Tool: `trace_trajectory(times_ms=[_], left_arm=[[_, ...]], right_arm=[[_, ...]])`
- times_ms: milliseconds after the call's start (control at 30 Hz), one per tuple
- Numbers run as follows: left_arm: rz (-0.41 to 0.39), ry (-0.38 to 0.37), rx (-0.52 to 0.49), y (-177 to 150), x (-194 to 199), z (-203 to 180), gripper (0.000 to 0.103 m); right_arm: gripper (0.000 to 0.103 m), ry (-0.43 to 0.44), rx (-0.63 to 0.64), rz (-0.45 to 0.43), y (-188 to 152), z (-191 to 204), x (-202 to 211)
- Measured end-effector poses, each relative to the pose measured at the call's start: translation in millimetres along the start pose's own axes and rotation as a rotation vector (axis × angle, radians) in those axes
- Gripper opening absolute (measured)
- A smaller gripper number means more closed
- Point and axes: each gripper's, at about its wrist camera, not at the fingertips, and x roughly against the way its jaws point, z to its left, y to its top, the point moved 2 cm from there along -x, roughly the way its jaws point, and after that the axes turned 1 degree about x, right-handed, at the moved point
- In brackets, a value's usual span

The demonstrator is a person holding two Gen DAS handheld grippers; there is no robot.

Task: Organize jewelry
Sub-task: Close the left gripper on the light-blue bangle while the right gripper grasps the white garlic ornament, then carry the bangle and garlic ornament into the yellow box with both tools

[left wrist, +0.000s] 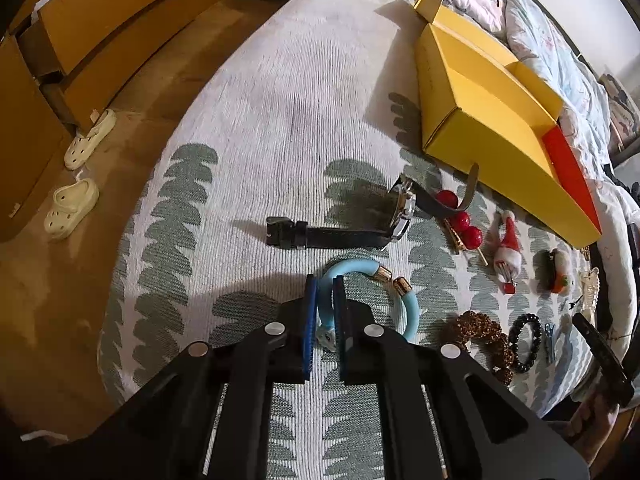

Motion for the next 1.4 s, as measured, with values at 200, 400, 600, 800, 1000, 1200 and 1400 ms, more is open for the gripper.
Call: trace_trajectory(times_ms=[200,400,600,800,1000,1200,1400], left_arm=[[0.028,0.015,-0.023,-4.6,-3.1,-4.9,0.017],[0.042,0.043,-0.041,-7.2,-6.3,-7.8,0.024],[0.03,0.039,-0.028,-6.5,-6.8,-6.9,0.014],[0.004,0.014,-0.017,-6.4,0.4,-6.1,0.011],[-0.04,-0.023,-0.016,-4.1,14.0,-6.9,0.011],[-0.089,-0.063,-0.021,-2.1,32.3,-7.0,0.011],[-0.121,-0.101,-0.048,1.1,43.3,-26.2,0.011]], right_arm=[[0.036,-0.004,-0.003,0.0,0.1,-1.6,-0.2],[0.036,0.001,-0.001,-0.001,0.5,-1.3,0.1],[0.036,0.001,-0.001,-0.003,1.4,-2.4,1.0],[0.036,0.002,-0.012,-0.016,0.4,-4.1,4.4],[0.036,0.023,-0.025,-0.04,0.1,-4.9,11.7],[0.036,0.058,-0.026,-0.103,-1.8,-2.2,33.1],[0.036,0.101,-0.004,-0.152,2.9,12.0,50.0]])
